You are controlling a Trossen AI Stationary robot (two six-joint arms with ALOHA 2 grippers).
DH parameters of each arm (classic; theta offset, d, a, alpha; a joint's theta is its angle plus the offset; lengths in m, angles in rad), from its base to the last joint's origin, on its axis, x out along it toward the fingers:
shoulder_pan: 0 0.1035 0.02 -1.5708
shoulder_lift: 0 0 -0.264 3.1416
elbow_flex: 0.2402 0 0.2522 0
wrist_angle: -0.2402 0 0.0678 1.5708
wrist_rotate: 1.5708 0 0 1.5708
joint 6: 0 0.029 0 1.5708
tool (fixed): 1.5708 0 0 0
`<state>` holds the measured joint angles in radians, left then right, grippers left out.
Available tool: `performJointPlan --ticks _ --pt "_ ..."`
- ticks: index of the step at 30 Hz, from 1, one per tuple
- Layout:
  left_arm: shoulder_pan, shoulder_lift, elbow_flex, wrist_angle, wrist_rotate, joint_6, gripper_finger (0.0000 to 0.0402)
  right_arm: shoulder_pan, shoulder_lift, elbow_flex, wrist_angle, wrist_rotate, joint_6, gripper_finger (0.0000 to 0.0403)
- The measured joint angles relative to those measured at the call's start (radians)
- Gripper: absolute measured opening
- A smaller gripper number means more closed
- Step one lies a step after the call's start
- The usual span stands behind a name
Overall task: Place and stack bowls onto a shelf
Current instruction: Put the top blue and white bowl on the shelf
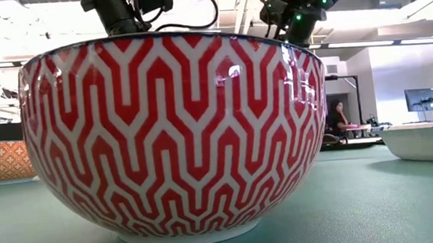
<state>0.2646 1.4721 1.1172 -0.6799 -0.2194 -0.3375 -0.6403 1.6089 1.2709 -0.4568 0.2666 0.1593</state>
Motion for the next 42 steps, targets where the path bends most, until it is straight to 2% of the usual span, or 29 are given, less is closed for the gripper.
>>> performJointPlan --ticks 4,13,22,33,38,42 --pt "0.000 0.000 0.000 -0.001 -0.002 -0.001 0.0195 0.001 0.001 -0.001 0.041 -0.159 0.025 0.0025" --pt "0.003 0.000 0.000 0.002 0.013 -0.003 0.0195 0.029 0.099 0.001 0.038 -0.137 0.135 0.0032" --pt "0.003 0.000 0.000 0.001 0.031 0.008 0.0195 0.030 0.094 0.002 0.016 -0.115 0.203 0.0091" --pt "0.008 0.001 0.000 0.018 0.030 0.042 0.0195 0.030 -0.097 0.000 0.013 -0.048 0.150 0.0183" --pt "0.019 0.001 0.000 0.053 0.033 0.028 0.0195 0.036 -0.209 0.000 -0.009 -0.063 0.146 0.0197" --pt "0.021 0.001 0.000 0.091 0.080 -0.004 0.0195 0.078 -0.328 0.000 -0.175 -0.068 0.151 0.0197"
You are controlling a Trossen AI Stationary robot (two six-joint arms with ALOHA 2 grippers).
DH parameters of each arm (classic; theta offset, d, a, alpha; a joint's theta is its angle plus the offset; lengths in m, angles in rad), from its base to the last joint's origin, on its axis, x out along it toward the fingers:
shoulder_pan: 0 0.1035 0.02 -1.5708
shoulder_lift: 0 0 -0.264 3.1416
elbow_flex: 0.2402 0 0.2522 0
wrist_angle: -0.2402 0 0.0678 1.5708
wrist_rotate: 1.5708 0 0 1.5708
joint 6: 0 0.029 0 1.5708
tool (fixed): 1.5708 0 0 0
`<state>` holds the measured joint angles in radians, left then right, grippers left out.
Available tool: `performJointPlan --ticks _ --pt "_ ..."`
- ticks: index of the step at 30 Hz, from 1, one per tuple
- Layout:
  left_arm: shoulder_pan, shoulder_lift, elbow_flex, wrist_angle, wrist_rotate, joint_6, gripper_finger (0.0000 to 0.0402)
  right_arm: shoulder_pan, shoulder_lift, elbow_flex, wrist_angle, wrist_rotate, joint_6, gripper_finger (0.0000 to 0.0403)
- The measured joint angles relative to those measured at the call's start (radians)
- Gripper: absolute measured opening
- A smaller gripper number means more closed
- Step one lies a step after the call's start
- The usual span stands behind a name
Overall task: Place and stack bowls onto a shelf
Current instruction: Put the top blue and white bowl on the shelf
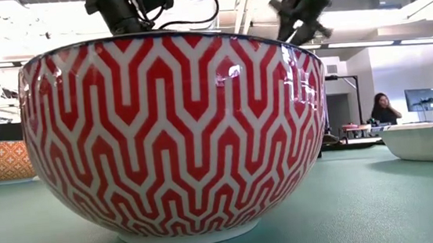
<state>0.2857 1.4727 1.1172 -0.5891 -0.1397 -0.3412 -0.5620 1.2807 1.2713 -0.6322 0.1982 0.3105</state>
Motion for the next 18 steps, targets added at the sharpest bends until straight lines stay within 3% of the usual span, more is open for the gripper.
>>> performJointPlan --ticks 5,10,12,16,18 --pt "-0.015 0.001 -0.025 0.134 0.081 0.072 0.0194 0.135 -0.120 0.000 -0.308 -0.131 0.081 0.0186" --pt "-0.025 0.003 -0.095 0.312 0.233 0.192 0.0187 0.324 -0.169 -0.034 -0.564 -0.147 0.166 0.0175" --pt "-0.025 0.003 -0.121 0.364 0.209 0.200 0.0182 0.364 -0.190 -0.091 -0.598 -0.153 0.213 0.0171" --pt "-0.016 0.003 -0.176 0.415 0.025 0.258 0.0170 0.417 -0.236 -0.216 -0.578 -0.160 0.349 0.0167" --pt "-0.004 0.003 -0.189 0.435 0.027 0.300 0.0166 0.450 -0.249 -0.262 -0.565 -0.171 0.419 0.0167"
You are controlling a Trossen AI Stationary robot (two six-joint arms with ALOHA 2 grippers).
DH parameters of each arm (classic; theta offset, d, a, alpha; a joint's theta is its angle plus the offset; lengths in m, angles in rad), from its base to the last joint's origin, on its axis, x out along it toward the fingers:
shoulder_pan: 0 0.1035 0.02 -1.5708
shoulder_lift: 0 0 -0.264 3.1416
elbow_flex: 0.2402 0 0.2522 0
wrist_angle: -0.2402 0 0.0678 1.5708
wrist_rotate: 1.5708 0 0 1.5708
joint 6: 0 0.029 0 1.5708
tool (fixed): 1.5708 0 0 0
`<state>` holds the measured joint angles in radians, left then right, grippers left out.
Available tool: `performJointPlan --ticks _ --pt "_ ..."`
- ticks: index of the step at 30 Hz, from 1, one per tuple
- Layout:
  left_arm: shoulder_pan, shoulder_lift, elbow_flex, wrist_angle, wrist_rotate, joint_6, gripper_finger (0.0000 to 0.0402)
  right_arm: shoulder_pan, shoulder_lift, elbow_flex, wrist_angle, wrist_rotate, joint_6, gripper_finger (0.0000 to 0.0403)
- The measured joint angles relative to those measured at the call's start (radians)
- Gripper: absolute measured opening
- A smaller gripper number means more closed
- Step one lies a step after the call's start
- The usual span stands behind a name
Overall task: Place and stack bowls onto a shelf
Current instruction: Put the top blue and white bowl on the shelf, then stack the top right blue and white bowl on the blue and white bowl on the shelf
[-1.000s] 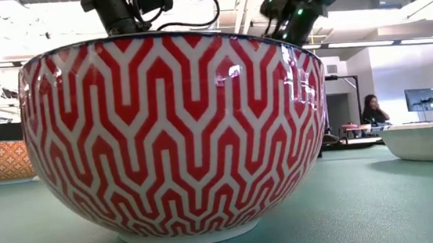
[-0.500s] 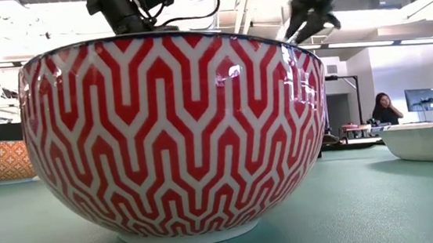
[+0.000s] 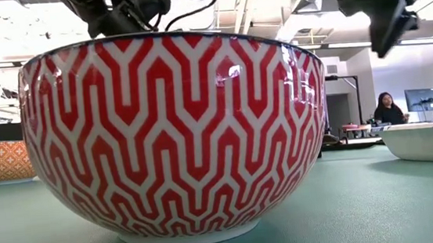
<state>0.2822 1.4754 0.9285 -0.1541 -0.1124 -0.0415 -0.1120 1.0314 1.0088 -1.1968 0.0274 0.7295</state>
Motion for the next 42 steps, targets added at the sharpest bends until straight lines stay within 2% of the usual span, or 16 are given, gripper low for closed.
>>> performJointPlan --ticks 7,9,15,20,25,30,33,42 --pt "0.008 0.016 -0.027 0.059 0.305 0.128 0.0151 0.116 -0.039 -0.039 0.004 -0.003 0.155 0.0167" --pt "0.004 0.052 -0.033 0.077 0.345 0.148 0.0141 0.139 -0.046 -0.039 0.003 -0.002 0.185 0.0167" --pt "0.011 0.172 -0.006 0.128 0.337 0.143 0.0088 0.188 -0.058 -0.039 -0.002 0.026 0.250 0.0165" --pt "0.039 0.266 0.034 0.133 0.332 0.142 0.0041 0.190 -0.058 -0.039 -0.008 0.044 0.266 0.0165" --pt "0.071 0.344 0.086 0.125 0.300 0.122 0.0010 0.190 -0.058 -0.039 -0.009 0.051 0.275 0.0165" --pt "0.097 0.360 0.133 0.139 0.229 0.115 0.0001 0.191 -0.052 -0.039 -0.027 0.103 0.290 0.0165" --pt "0.112 0.362 0.147 0.205 0.205 0.116 0.0002 0.185 -0.036 -0.039 -0.041 0.139 0.263 0.0165" --pt "0.156 0.360 0.211 0.206 0.217 0.136 0.0000 0.153 0.083 -0.042 -0.045 0.134 0.052 0.0171"
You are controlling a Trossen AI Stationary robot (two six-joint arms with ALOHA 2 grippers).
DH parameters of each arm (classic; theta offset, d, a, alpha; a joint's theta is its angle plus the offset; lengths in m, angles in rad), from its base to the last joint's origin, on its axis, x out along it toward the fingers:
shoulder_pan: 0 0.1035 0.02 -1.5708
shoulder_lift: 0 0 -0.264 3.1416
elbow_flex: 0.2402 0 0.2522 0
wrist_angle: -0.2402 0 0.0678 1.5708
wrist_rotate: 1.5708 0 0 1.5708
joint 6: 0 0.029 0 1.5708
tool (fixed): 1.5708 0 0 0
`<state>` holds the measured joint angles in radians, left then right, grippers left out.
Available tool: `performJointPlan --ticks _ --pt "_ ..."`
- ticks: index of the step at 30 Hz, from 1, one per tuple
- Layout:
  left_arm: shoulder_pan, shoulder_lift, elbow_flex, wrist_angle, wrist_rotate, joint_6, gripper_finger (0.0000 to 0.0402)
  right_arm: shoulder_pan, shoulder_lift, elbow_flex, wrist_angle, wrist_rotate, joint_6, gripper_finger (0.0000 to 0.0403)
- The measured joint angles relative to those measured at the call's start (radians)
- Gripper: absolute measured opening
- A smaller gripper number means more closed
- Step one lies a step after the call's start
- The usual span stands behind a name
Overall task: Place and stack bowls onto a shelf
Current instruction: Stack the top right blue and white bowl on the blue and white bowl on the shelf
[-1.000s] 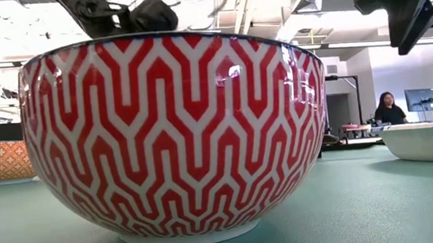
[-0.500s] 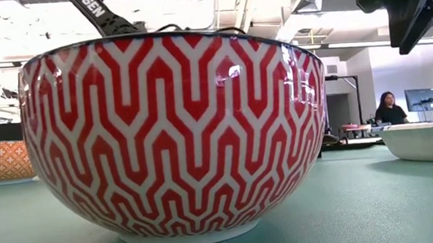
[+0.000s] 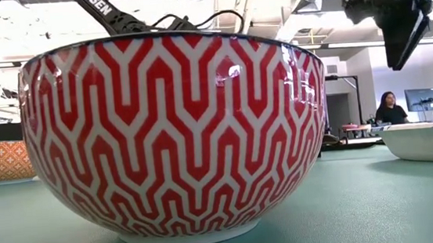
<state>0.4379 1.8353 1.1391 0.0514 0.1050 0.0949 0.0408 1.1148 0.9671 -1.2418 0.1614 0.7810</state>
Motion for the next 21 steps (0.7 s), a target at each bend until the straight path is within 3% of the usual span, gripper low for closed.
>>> performJointPlan --ticks 5,10,15,21 --pt "0.007 -0.009 0.097 -0.133 0.090 -0.020 0.0000 -0.048 0.080 -0.091 0.021 -0.081 -0.054 0.0204" --pt "0.003 -0.010 0.250 -0.338 0.085 -0.015 0.0000 -0.089 0.119 -0.203 0.131 -0.155 -0.057 0.0234" --pt "0.008 -0.010 0.365 -0.454 0.104 0.032 0.0002 -0.101 0.114 -0.258 0.205 -0.133 -0.053 0.0239" --pt "0.008 -0.011 0.409 -0.445 0.146 -0.002 0.0034 -0.134 0.117 -0.338 0.249 -0.102 -0.056 0.0238"
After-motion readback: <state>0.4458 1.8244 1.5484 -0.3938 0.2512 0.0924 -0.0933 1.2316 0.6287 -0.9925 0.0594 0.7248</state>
